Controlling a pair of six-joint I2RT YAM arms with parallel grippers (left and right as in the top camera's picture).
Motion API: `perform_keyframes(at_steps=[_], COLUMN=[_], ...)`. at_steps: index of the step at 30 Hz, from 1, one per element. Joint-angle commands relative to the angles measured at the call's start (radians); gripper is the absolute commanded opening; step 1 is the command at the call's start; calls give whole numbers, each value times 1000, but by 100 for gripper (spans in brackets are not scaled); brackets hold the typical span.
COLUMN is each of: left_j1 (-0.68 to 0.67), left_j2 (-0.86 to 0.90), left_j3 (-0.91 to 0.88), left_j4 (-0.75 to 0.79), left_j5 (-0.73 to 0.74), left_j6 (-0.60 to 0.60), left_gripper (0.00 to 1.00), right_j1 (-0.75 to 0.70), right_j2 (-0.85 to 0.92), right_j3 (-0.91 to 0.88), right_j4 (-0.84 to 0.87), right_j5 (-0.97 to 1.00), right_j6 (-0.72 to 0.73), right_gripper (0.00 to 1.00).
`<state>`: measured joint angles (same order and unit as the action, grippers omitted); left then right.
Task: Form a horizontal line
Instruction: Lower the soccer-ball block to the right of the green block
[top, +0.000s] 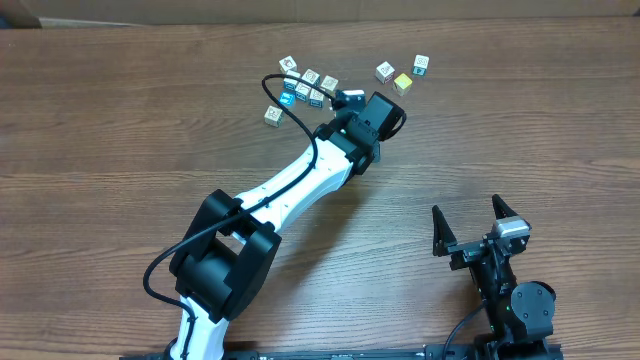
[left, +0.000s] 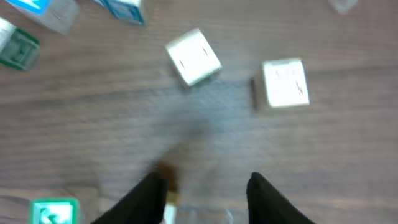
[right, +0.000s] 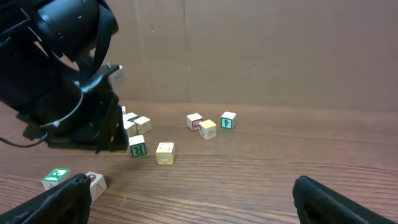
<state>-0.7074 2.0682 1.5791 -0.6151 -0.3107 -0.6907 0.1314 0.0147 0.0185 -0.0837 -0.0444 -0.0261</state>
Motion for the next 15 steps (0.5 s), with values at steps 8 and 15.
perform_keyframes(at_steps=[8,15], left_j1=[-30,-30], left_j2=[-18,-16], left_j3=[-93,-159], left_j4=[10,111], left_j5=[102,85], left_j6=[-17,-20], left_gripper=[4,4], right_j1=[-2,-2], right_j2=[-12,-12], right_j3=[-11,-11], right_j4=[3,2], right_j5=[5,5], right_j6=[-5,-5], right_gripper=[100,100])
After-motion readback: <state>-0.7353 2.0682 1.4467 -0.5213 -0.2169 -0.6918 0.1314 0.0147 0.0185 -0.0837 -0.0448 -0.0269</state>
